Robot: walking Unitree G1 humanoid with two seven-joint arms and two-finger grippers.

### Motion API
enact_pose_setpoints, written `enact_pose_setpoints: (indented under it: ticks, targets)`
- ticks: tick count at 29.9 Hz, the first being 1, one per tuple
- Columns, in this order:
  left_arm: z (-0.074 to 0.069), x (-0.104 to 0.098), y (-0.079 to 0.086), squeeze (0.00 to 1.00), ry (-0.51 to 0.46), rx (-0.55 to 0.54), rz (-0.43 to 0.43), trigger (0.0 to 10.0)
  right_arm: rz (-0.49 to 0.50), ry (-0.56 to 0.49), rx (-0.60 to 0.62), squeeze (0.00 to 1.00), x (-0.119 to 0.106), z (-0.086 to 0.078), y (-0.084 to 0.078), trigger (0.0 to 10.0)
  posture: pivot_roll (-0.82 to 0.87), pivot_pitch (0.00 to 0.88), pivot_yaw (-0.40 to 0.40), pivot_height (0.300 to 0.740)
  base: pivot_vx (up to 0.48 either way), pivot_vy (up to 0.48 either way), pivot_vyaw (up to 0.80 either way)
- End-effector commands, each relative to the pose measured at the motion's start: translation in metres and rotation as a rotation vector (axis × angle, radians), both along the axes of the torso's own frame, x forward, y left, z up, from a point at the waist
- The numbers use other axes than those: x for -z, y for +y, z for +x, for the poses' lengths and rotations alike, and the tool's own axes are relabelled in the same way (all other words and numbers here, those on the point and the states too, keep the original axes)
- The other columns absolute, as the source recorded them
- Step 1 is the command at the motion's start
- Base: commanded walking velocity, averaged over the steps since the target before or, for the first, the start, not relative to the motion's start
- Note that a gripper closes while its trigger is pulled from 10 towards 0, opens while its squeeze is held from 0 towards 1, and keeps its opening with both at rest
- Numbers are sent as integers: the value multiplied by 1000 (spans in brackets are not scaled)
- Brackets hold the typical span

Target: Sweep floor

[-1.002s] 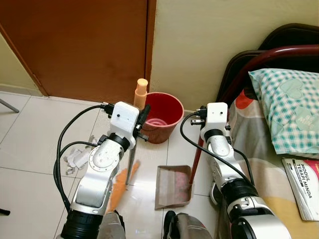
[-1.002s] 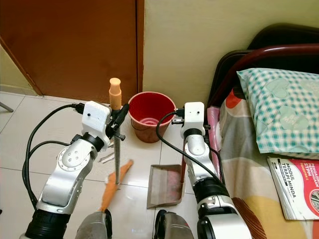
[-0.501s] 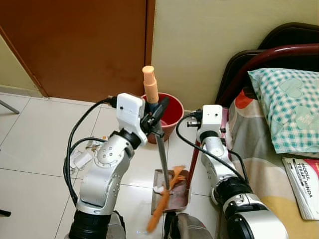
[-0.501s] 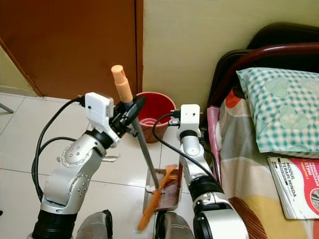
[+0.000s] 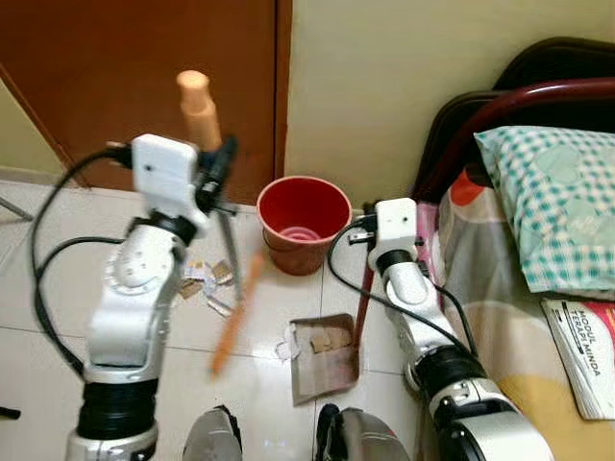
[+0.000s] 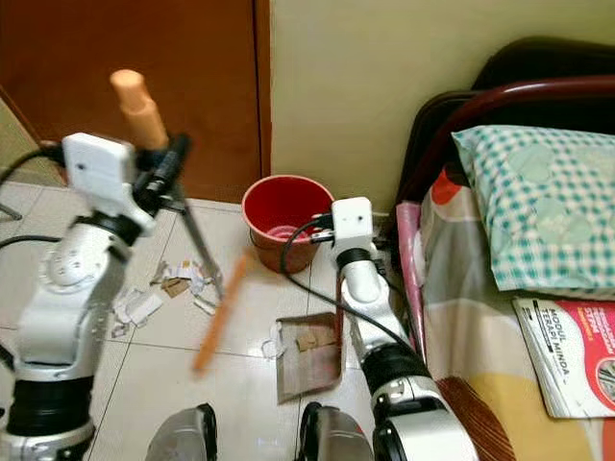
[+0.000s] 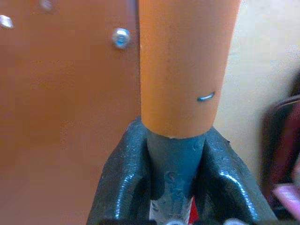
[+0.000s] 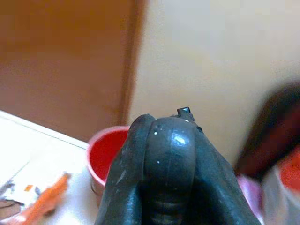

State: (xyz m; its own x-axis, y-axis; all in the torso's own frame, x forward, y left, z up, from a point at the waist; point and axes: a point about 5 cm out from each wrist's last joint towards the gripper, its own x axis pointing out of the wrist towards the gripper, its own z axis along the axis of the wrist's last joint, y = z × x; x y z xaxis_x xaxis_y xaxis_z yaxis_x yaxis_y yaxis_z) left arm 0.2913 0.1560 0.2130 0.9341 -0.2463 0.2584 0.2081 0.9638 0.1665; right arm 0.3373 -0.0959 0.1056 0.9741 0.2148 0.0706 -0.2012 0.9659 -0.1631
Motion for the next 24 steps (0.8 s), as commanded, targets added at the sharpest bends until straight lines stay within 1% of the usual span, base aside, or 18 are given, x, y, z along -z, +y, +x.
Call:
enact_pose_setpoints:
  ticks: [1, 4, 5, 7, 8, 11, 12, 13, 14, 15, 18, 19, 21, 24]
  targets:
    - [-5, -2, -4, 0, -22, 11, 0, 10000, -14, -92, -49, 0, -16, 0, 5, 10000, 75, 164, -69, 740, 0, 0, 0]
    - [-8, 4, 0, 0, -8, -23, 31, 10000, -32, -129, -82, 0, -23, -2, 6, 10000, 75, 164, -74, 740, 0, 0, 0]
    - [-10, 9, 3, 0, -7, -62, 77, 10000, -57, -157, -101, 0, -28, -3, 6, 10000, 76, 164, -77, 740, 0, 0, 0]
    - [-11, 10, 4, 0, -7, -77, 90, 10000, -58, -161, -105, 0, -29, -4, 5, 10000, 75, 164, -79, 740, 0, 0, 0]
    - [-13, 17, 9, 0, 12, -143, 108, 10000, -26, -146, -88, 0, -30, -4, 1, 10000, 76, 163, -82, 740, 0, 0, 0]
    - [-13, 20, 11, 0, 21, -170, 108, 10000, -8, -135, -77, 0, -30, -4, -2, 10000, 76, 163, -82, 740, 0, 0, 0]
    - [-16, 26, 14, 0, 38, -211, 107, 10000, 31, -111, -50, 0, -29, -3, -7, 10000, 76, 161, -85, 740, 0, 0, 0]
    - [-16, 26, 14, 0, 38, -211, 107, 10000, 31, -111, -50, 0, -29, -3, -7, 10000, 76, 161, -85, 740, 0, 0, 0]
    - [-26, 44, 20, 0, 80, -282, 120, 10000, 118, -56, 24, 0, -26, -5, -24, 10000, 72, 145, -79, 740, 0, 0, 0]
    - [-26, 44, 20, 0, 80, -282, 120, 10000, 118, -56, 24, 0, -26, -5, -24, 10000, 72, 145, -79, 740, 0, 0, 0]
    - [-40, 69, 25, 0, 140, -335, 136, 10000, 200, -7, 110, 0, -20, -12, -46, 10000, 71, 125, -76, 740, 0, 0, 0]
    - [-40, 69, 25, 0, 140, -335, 136, 10000, 200, -7, 110, 0, -20, -12, -46, 10000, 71, 125, -76, 740, 0, 0, 0]
    - [-45, 80, 24, 0, 168, -334, 149, 10000, 212, 5, 138, 0, -17, -18, -57, 10000, 67, 120, -71, 740, 0, 0, 0]
    - [-47, 89, 21, 0, 193, -300, 138, 10000, 219, 10, 163, 0, -15, -28, -71, 10000, 54, 108, -62, 740, 0, 0, 0]
